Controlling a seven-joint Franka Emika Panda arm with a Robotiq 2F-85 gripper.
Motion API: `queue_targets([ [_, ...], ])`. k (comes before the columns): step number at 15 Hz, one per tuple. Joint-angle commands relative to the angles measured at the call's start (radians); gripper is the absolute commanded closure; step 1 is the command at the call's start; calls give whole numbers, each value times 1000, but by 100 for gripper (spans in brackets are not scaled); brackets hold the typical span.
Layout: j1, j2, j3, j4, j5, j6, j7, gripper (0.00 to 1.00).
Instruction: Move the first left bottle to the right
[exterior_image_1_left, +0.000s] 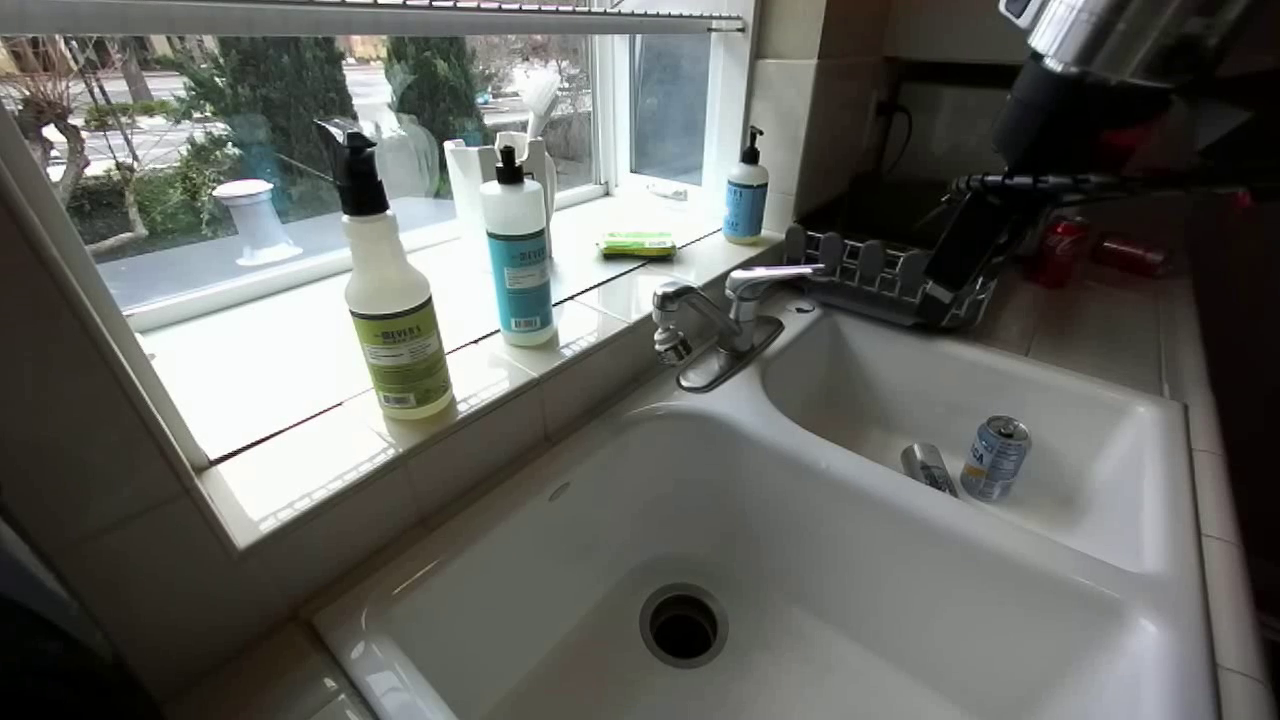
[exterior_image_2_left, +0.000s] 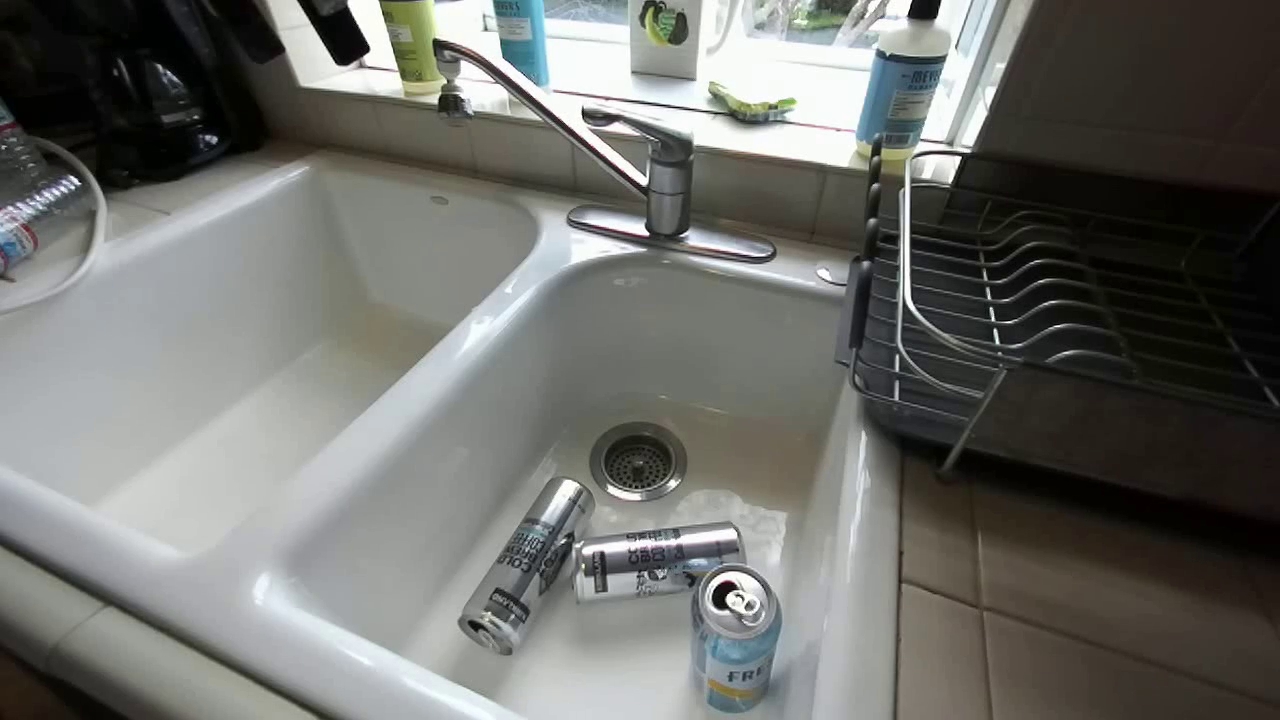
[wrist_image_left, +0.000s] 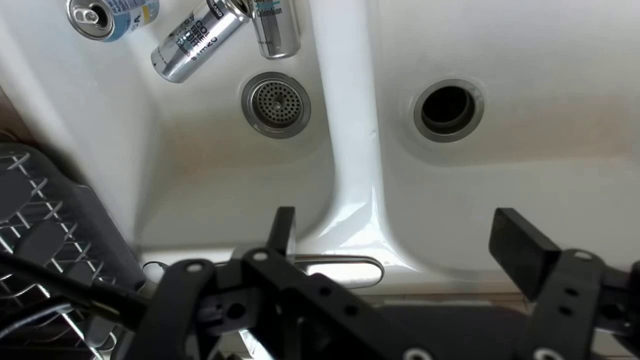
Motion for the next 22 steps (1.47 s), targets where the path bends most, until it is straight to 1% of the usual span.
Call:
queue_targets([
  [1,28,103,31,106,-36,-10,-13,0],
  [2,37,132,42,140,-46,-16,-26,0],
  [3,50,182,55,198,-50,-17,-38,0],
  [5,64,286,84,323,-64,-55,-43,0],
  [8,91,442,105,493,-83,-95,-58,0],
  [9,96,497,110,549,-106,-113,-52,0],
  [13,142,684,95,768,-184,-144,-77,0],
  [16,189,805,78,931,-227,-170,-123,0],
  [17,181,706,58,791,-187,-108,-95,0],
  [19,201,766,52,871,-198,-125,-110,0],
  [22,210,792,48,906,-201,-137,-115,0],
])
